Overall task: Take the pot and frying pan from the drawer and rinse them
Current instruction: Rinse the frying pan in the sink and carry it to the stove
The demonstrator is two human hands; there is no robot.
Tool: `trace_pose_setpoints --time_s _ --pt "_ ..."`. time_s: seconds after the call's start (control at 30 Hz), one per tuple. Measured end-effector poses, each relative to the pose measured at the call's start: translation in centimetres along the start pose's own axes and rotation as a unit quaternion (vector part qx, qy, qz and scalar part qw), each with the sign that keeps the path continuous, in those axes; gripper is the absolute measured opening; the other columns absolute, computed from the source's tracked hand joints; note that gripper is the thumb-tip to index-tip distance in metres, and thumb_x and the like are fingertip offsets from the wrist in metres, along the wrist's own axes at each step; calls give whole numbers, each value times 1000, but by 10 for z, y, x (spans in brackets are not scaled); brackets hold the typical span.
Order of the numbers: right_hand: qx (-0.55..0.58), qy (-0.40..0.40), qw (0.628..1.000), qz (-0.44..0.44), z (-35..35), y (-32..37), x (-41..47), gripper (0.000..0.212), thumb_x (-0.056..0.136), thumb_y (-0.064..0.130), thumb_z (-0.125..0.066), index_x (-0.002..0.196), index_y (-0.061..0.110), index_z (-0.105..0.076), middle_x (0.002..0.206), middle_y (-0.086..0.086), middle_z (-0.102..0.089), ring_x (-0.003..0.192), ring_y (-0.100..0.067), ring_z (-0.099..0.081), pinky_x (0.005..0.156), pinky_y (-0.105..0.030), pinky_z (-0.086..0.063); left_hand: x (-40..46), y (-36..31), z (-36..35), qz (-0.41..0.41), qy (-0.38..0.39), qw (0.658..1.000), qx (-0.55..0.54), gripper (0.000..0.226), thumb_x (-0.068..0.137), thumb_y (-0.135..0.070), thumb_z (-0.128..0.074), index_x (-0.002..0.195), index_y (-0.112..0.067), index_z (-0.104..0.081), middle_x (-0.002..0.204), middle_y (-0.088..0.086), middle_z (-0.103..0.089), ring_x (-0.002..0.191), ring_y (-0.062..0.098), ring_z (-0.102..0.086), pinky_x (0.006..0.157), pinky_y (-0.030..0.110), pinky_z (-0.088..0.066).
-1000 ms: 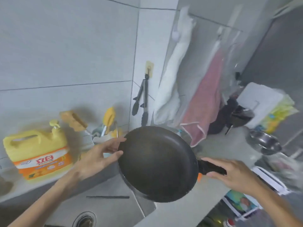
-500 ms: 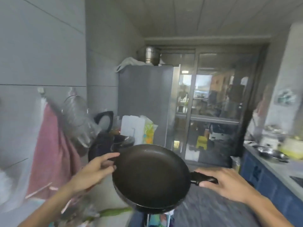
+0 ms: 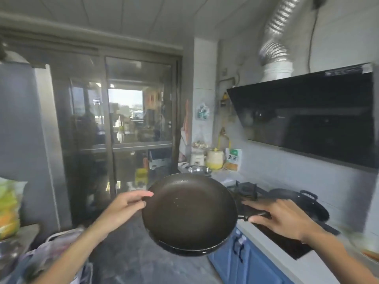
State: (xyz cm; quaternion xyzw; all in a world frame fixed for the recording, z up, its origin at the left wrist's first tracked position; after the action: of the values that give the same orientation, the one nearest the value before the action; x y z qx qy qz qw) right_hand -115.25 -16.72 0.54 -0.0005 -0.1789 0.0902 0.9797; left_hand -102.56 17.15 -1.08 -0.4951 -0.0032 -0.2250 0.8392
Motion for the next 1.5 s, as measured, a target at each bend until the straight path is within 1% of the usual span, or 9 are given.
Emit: trace_pose_setpoints --time_s 0.1,0.23,0.33,0.47,0.57,0.7,0.83,1.0,1.5 --pt "4 18 998 -64 -21 -75 -11 78 70 88 -10 134 51 -37 128 21 -57 114 -8 -54 90 -26 -43 79 -12 -71 -27 60 998 -3 34 91 -8 -53 103 -36 -67 113 -18 -59 113 4 -51 100 25 -37" --pt "-21 7 986 -166 -30 -166 -26 85 63 88 -4 134 53 -35 124 23 -58 112 -6 -54 79 -20 -38 177 -29 -171 -79 143 987 -6 33 91 -9 -55 104 -37 -65 108 -18 -61 104 -5 -50 83 7 -37" --pt "-35 24 966 -254 -41 -224 -47 89 60 90 -3 134 53 -34 129 23 -56 116 -11 -55 85 -27 -42 241 -40 -248 -107 224 969 -3 32 89 -17 -61 107 -44 -64 114 -16 -64 112 -3 -51 102 25 -37" --pt "-36 26 933 -356 -46 -295 -90 97 55 95 0 130 50 -41 126 18 -60 112 -19 -59 85 -33 -46 300 -70 -363 -158 320 934 -13 35 88 -15 -61 104 -46 -62 99 -30 -67 98 -17 -56 100 29 -40" --pt "-44 55 903 -425 -60 -331 -127 73 66 89 -19 126 55 -41 129 15 -59 115 -20 -58 88 -36 -49 323 -85 -449 -183 375 909 0 37 88 -18 -60 110 -48 -57 117 -16 -61 109 3 -54 97 32 -41" --pt "-24 84 847 -524 -95 -375 -194 49 81 51 -62 128 51 -46 124 7 -64 109 -25 -61 84 -36 -49 325 -85 -560 -198 441 876 -7 41 85 -11 -62 115 -39 -60 124 -7 -63 117 6 -54 108 35 -39" --pt "-1 115 798 -591 -139 -407 -264 53 79 55 -61 130 47 -47 120 4 -66 106 -25 -61 80 -33 -47 304 -76 -659 -164 489 857 8 46 85 -4 -59 128 -18 -57 127 1 -62 119 8 -53 104 23 -36" --pt "45 129 763 -631 -196 -432 -329 54 82 52 -61 133 41 -46 124 9 -63 110 -22 -59 76 -30 -40 274 -44 -761 -117 529 839 50 51 84 -3 -52 133 -18 -53 131 3 -60 120 14 -56 108 33 -39" --pt "152 152 645 -733 -318 -438 -385 43 87 50 -54 129 46 -46 108 7 -67 100 -22 -57 77 -36 -38 268 23 -877 -95 551 822 111 54 82 -1 -49 132 -21 -54 118 8 -67 111 18 -61 89 25 -47"
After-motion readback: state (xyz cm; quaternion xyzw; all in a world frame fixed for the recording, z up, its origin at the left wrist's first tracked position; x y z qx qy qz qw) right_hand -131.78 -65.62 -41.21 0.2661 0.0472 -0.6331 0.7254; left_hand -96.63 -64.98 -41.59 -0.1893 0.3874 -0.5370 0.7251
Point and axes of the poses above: each hand's wrist, its own x-axis towards the middle knuckle, its own z-axis out of the back of the hand, y = z × x, the point moved 8 cm from there along x, towards the middle knuckle
